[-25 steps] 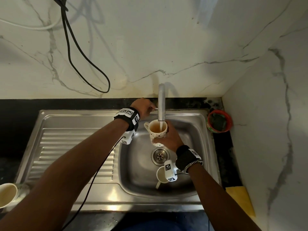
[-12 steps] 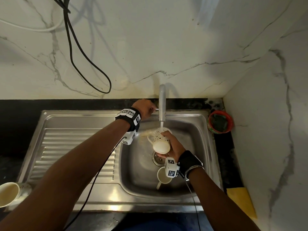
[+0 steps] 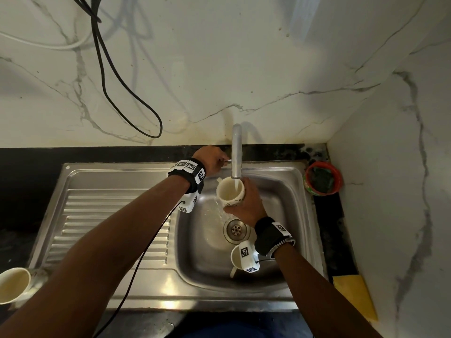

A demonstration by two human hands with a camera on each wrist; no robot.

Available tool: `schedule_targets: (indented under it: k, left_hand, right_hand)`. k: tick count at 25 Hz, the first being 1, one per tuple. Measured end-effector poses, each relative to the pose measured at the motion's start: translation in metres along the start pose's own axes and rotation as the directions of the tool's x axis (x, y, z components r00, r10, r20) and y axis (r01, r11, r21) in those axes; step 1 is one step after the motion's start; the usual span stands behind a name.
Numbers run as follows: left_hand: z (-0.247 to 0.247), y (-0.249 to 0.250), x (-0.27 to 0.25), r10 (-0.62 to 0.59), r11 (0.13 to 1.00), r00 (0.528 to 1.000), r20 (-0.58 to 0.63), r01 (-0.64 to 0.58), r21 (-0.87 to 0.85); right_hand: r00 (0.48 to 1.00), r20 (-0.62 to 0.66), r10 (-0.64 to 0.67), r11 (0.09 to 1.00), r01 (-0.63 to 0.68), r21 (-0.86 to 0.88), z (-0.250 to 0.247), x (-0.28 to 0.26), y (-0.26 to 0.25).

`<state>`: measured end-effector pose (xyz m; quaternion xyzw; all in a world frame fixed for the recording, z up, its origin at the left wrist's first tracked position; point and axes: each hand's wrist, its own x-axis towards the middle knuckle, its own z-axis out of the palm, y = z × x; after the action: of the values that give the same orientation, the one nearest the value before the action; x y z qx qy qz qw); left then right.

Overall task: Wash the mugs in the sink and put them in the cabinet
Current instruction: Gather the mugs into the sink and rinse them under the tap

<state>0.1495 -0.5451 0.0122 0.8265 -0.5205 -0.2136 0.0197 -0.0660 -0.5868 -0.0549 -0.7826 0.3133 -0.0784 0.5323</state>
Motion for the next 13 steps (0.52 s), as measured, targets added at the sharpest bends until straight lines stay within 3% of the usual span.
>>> schedule_targets:
  k: [6, 13]
  left_hand:
    - [-0.001, 0.002, 0.0, -0.004, 1.0, 1.0, 0.01, 0.004, 0.006]
    - [0.0, -0.001, 0.002, -0.013, 1.0, 1.0, 0.025, 0.012, 0.006]
  right_hand:
    - [0.998, -0.054, -0.022, 0.984, 0.031, 0.175, -0.011, 0.001, -0.004]
    - [0.994, 0.05, -0.099, 0.99, 0.093, 0.102, -0.035, 0.009, -0.004]
